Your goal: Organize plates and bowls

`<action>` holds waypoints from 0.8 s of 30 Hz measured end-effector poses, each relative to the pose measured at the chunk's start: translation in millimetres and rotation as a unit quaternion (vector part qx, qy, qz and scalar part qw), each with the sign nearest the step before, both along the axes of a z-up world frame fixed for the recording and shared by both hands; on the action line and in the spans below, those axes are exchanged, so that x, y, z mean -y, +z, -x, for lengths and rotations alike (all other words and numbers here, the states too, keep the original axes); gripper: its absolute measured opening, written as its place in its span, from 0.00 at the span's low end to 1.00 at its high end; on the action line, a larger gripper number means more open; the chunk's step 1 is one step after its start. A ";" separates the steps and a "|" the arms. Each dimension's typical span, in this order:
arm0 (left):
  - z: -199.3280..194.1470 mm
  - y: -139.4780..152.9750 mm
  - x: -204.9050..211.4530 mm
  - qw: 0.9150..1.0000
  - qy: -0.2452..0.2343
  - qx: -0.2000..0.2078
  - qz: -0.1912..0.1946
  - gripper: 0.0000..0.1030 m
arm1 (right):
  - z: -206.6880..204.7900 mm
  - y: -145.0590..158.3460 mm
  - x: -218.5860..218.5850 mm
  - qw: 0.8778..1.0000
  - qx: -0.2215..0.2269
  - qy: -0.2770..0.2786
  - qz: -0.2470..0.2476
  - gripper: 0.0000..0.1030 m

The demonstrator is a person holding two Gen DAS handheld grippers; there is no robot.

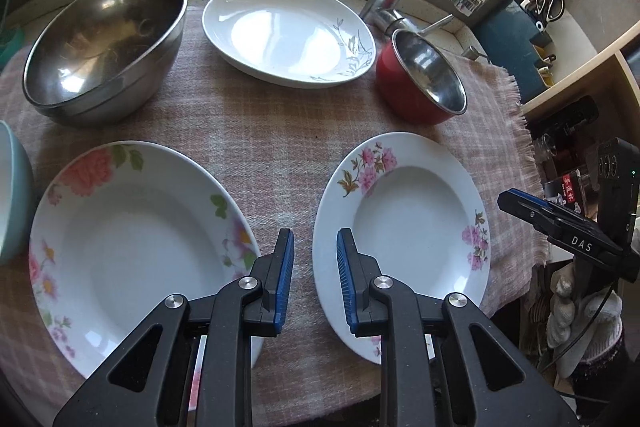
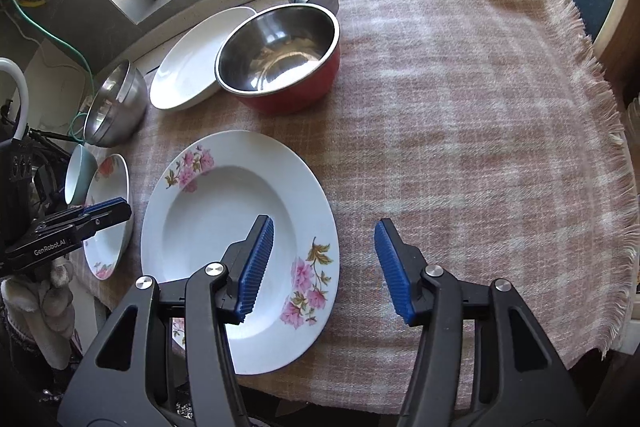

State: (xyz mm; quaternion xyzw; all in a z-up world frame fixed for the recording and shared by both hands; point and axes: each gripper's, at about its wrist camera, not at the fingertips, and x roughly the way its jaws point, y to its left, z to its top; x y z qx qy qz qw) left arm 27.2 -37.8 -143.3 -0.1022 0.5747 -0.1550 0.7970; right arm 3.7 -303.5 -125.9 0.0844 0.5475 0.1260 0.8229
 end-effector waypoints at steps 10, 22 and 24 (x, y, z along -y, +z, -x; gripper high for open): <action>31.4 18.9 -62.5 0.994 0.100 0.035 -0.014 0.20 | 5.8 32.6 -58.8 0.994 0.079 0.063 0.029 0.60; 59.6 14.0 -142.2 0.976 0.209 0.044 -0.043 0.21 | -6.3 29.3 -140.4 0.989 0.064 0.128 0.037 0.76; 62.4 10.3 -150.4 0.974 0.219 0.041 -0.047 0.22 | -6.9 26.4 -152.0 0.988 0.057 0.143 0.028 0.76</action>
